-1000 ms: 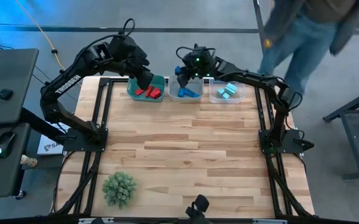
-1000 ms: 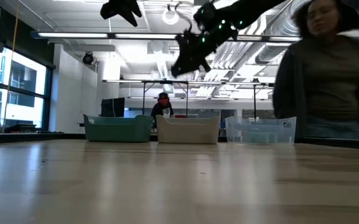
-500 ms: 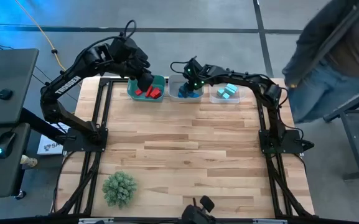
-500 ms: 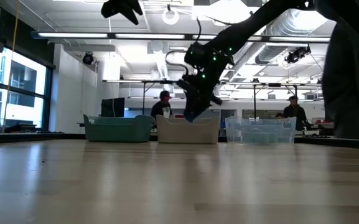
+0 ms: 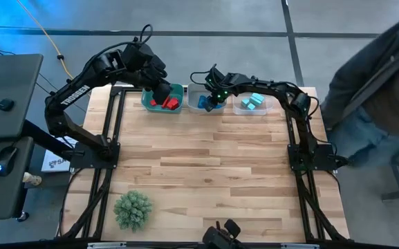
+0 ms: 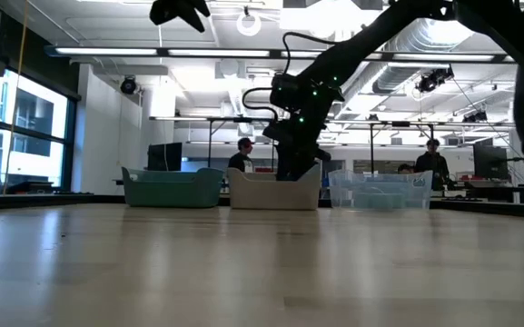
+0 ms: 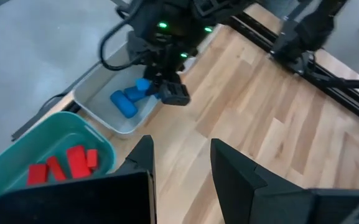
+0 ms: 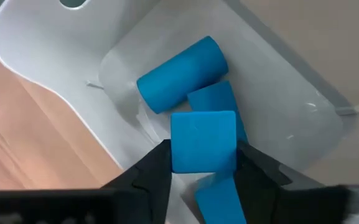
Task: Sort & place blocks by color
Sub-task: Put the blue block into the gray bin, then return to Home Position
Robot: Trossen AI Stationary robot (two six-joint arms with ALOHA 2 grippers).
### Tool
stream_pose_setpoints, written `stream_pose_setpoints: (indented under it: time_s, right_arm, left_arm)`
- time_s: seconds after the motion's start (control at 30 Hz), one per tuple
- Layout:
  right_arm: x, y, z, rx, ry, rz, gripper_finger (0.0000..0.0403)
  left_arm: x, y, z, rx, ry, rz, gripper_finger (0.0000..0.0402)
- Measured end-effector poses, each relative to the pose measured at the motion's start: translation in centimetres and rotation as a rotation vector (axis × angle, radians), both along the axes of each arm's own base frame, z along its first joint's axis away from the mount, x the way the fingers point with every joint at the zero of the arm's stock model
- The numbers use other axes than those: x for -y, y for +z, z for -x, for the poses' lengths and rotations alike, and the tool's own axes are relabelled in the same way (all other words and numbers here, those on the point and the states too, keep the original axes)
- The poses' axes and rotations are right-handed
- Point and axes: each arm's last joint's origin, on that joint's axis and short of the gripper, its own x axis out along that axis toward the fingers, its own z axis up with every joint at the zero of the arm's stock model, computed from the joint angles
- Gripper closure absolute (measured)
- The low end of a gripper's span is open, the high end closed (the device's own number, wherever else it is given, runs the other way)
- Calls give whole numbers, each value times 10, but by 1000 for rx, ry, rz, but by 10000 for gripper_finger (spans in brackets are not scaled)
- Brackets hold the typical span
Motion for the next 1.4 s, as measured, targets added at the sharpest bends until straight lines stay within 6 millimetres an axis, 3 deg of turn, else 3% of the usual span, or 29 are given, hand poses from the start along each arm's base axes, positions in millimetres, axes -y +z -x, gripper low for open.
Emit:
stream_pose_setpoints:
  time_s: [0.23,0.43,0.57,0.8,1.07,1.23,1.4]
  right_arm:
    - [-3,2,-2,-7,10,25,186]
    - [-4,2,-2,23,-36,-31,174]
    - [-3,9,-5,74,-38,-92,173]
    - [-12,51,-25,148,15,-47,172]
    - [-33,122,-44,208,50,149,171]
    - [-46,167,-48,295,66,243,171]
    - [-55,197,-45,351,71,268,171]
  left_arm:
    - [19,9,3,35,-63,-13,326]
    - [40,19,11,58,-97,-68,326]
    - [55,10,21,48,-83,-96,326]
    - [84,-30,45,182,-70,-84,326]
    - [111,-88,74,391,-117,-113,326]
    - [121,-131,94,443,-92,-151,326]
    - [127,-173,109,493,-86,-189,326]
